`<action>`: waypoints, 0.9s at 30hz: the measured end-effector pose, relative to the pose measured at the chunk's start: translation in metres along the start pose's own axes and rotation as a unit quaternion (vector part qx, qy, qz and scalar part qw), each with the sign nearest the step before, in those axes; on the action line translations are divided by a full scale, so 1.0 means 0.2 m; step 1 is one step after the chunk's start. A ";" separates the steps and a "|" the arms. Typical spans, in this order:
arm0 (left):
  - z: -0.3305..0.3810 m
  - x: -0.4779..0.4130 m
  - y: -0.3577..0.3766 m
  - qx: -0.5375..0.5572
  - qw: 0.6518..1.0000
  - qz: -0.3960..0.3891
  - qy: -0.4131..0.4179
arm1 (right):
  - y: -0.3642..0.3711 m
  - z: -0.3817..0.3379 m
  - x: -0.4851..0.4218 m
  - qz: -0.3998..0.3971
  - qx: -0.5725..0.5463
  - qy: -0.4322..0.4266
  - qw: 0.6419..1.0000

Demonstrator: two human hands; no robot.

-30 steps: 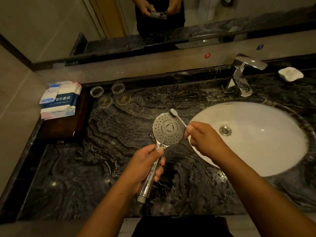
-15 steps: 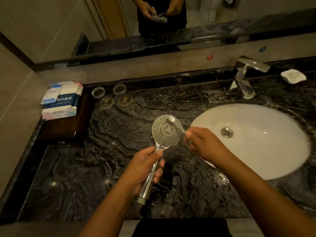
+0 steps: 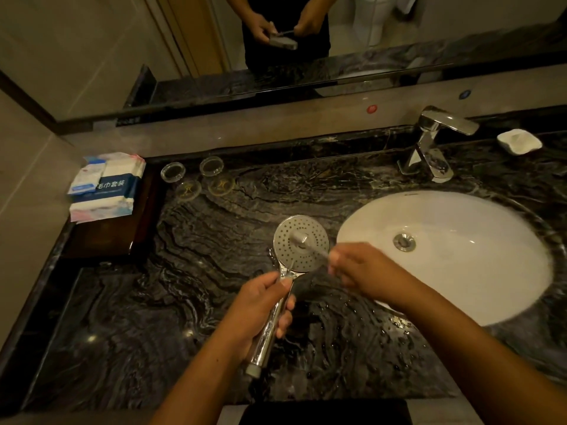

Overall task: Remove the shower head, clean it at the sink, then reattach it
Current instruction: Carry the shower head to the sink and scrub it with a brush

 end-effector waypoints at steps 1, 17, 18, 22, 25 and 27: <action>0.00 0.00 0.01 -0.005 1.000 -0.007 0.002 | -0.07 0.01 -0.01 0.060 -0.034 0.007 0.998; 0.02 -0.02 -0.01 -0.038 0.999 -0.010 0.012 | -0.03 0.00 -0.02 0.081 -0.038 -0.021 0.996; 0.02 -0.03 0.00 -0.037 0.999 -0.011 0.012 | -0.04 -0.01 -0.02 0.097 -0.041 -0.022 0.994; 0.00 -0.02 -0.01 -0.038 0.999 -0.004 0.007 | 0.07 -0.04 0.00 -0.011 0.064 -0.023 0.998; 0.00 -0.02 -0.01 -0.045 0.999 -0.014 0.012 | -0.08 -0.02 -0.04 0.096 -0.015 0.002 0.995; -0.01 -0.02 -0.01 -0.046 0.999 -0.010 0.010 | -0.02 -0.04 -0.02 0.039 0.000 -0.001 0.999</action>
Point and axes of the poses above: each hand's wrist, its own x-axis away from the middle knuckle, its own y-axis out of the palm, z = x × y, the point moved 9 cm from there along -x, towards the middle knuckle, and after that the axes turned 9 degrees about y, right-handed, at the moved point
